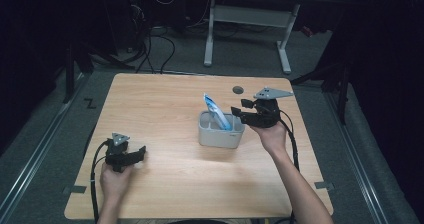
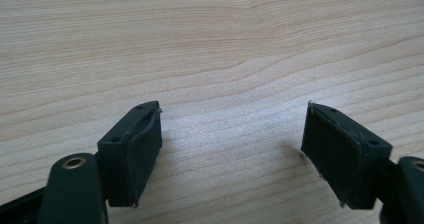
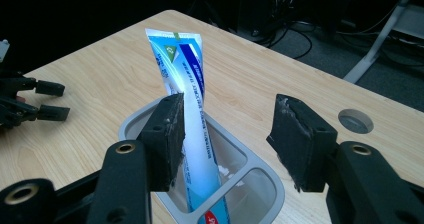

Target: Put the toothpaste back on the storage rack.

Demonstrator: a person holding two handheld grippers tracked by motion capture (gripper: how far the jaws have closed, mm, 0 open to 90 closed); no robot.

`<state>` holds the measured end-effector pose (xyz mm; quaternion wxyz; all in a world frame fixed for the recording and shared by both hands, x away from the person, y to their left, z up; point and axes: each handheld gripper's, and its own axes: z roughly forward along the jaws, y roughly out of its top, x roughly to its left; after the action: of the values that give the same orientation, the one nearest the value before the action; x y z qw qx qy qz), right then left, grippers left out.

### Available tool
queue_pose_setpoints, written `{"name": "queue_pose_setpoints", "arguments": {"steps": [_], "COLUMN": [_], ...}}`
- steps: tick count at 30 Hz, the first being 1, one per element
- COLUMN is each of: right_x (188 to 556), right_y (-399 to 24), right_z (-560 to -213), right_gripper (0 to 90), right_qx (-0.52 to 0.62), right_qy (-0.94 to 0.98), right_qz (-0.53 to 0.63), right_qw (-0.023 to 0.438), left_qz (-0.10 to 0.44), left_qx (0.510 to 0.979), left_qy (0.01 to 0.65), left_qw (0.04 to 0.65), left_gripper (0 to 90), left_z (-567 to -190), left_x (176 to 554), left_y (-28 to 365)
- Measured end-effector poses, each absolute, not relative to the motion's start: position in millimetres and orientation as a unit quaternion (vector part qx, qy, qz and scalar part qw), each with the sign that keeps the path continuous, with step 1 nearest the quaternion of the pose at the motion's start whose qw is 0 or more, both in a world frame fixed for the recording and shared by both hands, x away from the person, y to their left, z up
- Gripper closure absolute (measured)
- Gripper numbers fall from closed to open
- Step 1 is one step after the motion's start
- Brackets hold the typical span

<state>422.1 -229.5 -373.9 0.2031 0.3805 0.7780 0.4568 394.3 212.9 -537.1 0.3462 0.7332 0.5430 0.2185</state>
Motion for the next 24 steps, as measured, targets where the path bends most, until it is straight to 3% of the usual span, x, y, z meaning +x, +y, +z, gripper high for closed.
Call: {"name": "queue_pose_setpoints", "arguments": {"steps": [24], "right_x": [408], "right_y": [-249], "right_z": [-365], "right_gripper": [47.8], "right_qx": [0.392], "right_qy": [0.768], "right_qz": [0.46], "right_qw": [0.21], "left_qz": [0.219], "left_qx": [0.733], "left_qy": [0.543], "left_qw": [0.346], "left_gripper": [24.4], "left_z": [-537], "left_x": [394], "left_y": [213]}}
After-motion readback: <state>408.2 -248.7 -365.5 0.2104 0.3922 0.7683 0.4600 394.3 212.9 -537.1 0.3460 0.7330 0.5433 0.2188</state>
